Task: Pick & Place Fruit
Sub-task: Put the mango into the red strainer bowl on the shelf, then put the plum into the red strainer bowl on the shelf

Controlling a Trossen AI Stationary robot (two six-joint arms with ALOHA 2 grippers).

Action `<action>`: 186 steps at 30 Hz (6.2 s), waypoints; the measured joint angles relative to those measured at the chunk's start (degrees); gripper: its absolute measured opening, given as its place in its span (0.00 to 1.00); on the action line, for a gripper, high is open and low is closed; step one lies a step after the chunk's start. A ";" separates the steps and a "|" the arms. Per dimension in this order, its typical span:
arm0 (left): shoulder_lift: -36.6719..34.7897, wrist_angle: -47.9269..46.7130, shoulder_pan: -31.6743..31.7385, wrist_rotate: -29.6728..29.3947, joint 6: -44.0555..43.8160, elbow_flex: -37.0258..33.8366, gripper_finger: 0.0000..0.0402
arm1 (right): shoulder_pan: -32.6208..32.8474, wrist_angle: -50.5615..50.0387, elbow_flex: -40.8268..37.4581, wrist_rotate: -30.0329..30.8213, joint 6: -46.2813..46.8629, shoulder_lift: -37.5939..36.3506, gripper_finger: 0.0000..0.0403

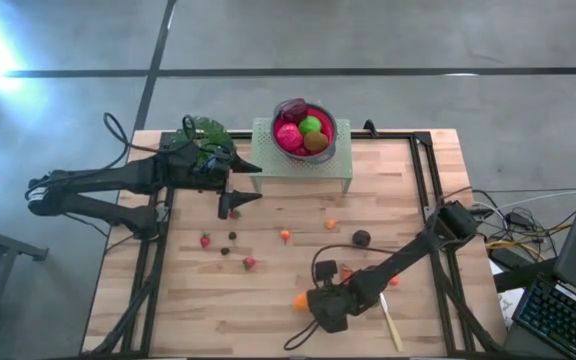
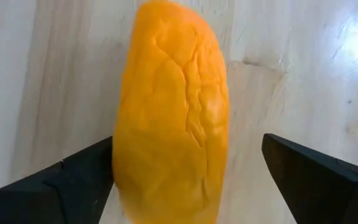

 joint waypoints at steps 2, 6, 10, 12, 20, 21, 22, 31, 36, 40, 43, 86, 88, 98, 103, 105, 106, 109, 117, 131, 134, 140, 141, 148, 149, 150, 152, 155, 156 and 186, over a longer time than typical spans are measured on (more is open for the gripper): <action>0.00 0.01 -0.01 0.00 0.00 0.01 0.86 | 0.00 -0.12 0.03 -0.02 -0.08 -0.29 0.95; 0.00 0.00 0.00 0.00 0.00 -0.01 0.86 | 0.00 -1.55 0.03 -0.04 -0.07 -1.09 0.95; 0.00 0.04 0.00 0.00 0.00 0.01 0.86 | 0.17 -4.33 0.03 0.20 -0.03 -3.68 0.96; 0.00 0.04 -0.01 0.00 0.00 0.00 0.86 | 0.26 -6.73 0.01 0.23 0.01 -5.43 0.96; 0.00 -0.08 0.00 -0.02 0.00 0.01 0.86 | 0.65 -17.21 -1.32 12.46 4.38 -15.28 0.95; 0.00 -0.14 -0.01 -0.02 0.02 0.00 0.86 | 0.87 -18.64 -2.08 15.88 5.91 -16.66 0.95; 0.00 -0.27 0.00 -0.01 0.02 0.00 0.86 | 1.06 -19.73 -2.87 19.25 7.70 -18.17 0.95; 0.02 -1.14 0.01 -0.02 0.02 -0.01 0.86 | 1.13 -21.07 -15.45 21.12 23.05 -31.50 0.95; 0.04 -1.14 -0.01 -0.03 0.02 -0.01 0.86 | 1.44 -16.68 -21.63 15.88 28.11 -35.91 0.95; 0.04 -1.14 0.01 -0.04 0.02 -0.01 0.86 | 1.36 -16.69 -25.99 15.96 31.39 -37.64 0.95; 0.04 -1.14 -0.01 -0.02 0.02 -0.04 0.86 | 1.39 -16.42 -28.73 16.24 33.46 -38.37 0.95; 0.04 -1.20 -0.01 -0.04 0.02 -0.10 0.86 | -5.53 9.23 -49.14 17.25 31.42 -38.91 0.71; 0.04 -1.18 -0.01 -0.04 0.02 -0.10 0.86 | -5.53 9.23 -49.14 17.25 31.44 -38.91 0.66; 0.04 -1.18 -0.01 -0.04 0.02 -0.10 0.86 | -5.53 9.18 -48.96 17.25 30.80 -38.91 0.61; 0.04 -1.20 -0.01 -0.04 0.02 -0.10 0.86 | -5.53 9.21 -47.67 17.28 28.35 -38.93 0.64; 0.04 -1.20 0.00 -0.04 0.02 -0.10 0.86 | -5.53 9.21 -46.95 17.30 26.87 -38.93 0.62; 0.04 -1.20 -0.01 -0.04 0.02 -0.10 0.86 | -5.53 9.20 -46.53 17.28 26.09 -38.93 0.61; 0.04 -1.20 -0.01 -0.04 0.02 -0.10 0.86 | -5.53 9.17 -45.10 17.04 23.61 -38.98 0.59; 0.04 -1.19 -0.01 -0.05 0.02 -0.10 0.86 | -5.53 8.92 -40.10 14.41 16.85 -39.48 0.62; 0.04 -1.38 -0.01 -0.07 0.02 -0.10 0.86 | -15.25 5.72 -27.99 15.66 -3.83 -49.33 0.60; 0.04 -1.38 0.00 -0.07 0.02 -0.10 0.86 | -19.93 6.60 -24.73 15.14 -9.52 -51.00 0.62; 0.04 -1.38 0.00 -0.06 0.02 -0.10 0.86 | -31.65 6.68 -18.11 9.21 -18.32 -50.05 0.61; 0.04 -1.38 -0.01 -0.07 0.02 -0.10 0.86 | -33.75 6.66 -16.96 7.41 -19.39 -49.58 0.60; 0.04 -1.38 -0.01 -0.07 0.02 -0.10 0.86 | -46.52 6.50 -9.70 -2.56 -23.96 -45.98 0.61; 0.04 -1.38 -0.01 -0.07 0.02 -0.10 0.86 | -48.04 6.59 -8.73 -3.52 -24.31 -45.40 0.62; 0.04 -1.38 -0.01 -0.07 0.02 -0.11 0.86 | -49.49 6.59 -7.86 -4.36 -24.51 -44.70 0.62; 0.04 -1.38 -0.01 -0.07 0.02 -0.11 0.86 | -52.06 6.55 -6.41 -6.11 -24.70 -43.12 0.63; 0.04 -1.37 0.00 -0.07 0.03 -0.10 0.86 | -55.20 6.56 -4.81 -8.18 -25.95 -40.36 0.62; 0.04 -1.38 0.01 -0.07 0.02 -0.10 0.86 | -56.05 6.61 -4.29 -8.23 -26.22 -39.24 0.61; 0.04 -1.38 -0.01 -0.05 0.02 -0.12 0.86 | -65.50 7.69 5.78 -11.32 -27.29 -21.66 0.68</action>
